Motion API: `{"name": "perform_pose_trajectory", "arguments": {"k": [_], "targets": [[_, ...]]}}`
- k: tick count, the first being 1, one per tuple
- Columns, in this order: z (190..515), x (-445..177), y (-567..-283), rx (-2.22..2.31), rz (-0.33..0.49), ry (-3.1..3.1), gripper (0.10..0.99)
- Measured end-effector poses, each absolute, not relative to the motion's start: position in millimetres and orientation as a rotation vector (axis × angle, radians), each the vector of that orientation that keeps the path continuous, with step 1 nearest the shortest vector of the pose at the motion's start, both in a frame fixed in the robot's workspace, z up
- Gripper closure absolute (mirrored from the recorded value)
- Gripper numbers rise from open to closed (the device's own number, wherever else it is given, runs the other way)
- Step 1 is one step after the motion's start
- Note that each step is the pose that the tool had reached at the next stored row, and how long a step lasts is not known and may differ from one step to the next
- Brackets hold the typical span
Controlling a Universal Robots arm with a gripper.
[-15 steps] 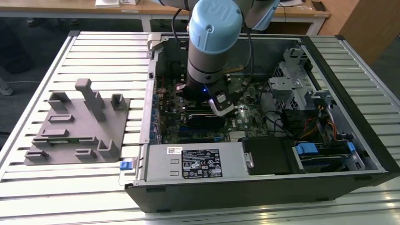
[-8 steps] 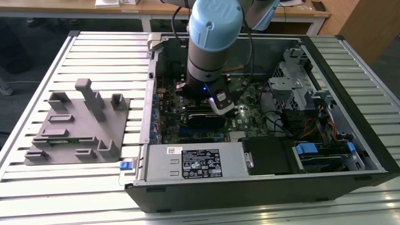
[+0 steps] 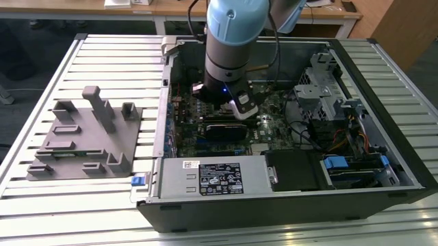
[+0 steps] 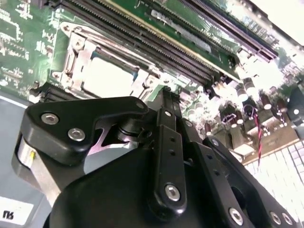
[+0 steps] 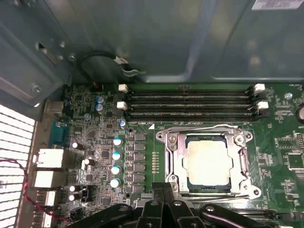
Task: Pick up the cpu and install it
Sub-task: 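Install the second cpu locking lever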
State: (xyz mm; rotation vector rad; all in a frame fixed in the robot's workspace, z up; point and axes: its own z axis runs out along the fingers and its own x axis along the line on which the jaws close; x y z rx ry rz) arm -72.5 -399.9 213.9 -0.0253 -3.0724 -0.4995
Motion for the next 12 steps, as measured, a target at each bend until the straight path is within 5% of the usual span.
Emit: {"name": "perform_pose_trajectory", "arguments": {"k": [12], "targets": [[227, -72, -400, -0.024, -0.57, -3.06, 0.98]]}}
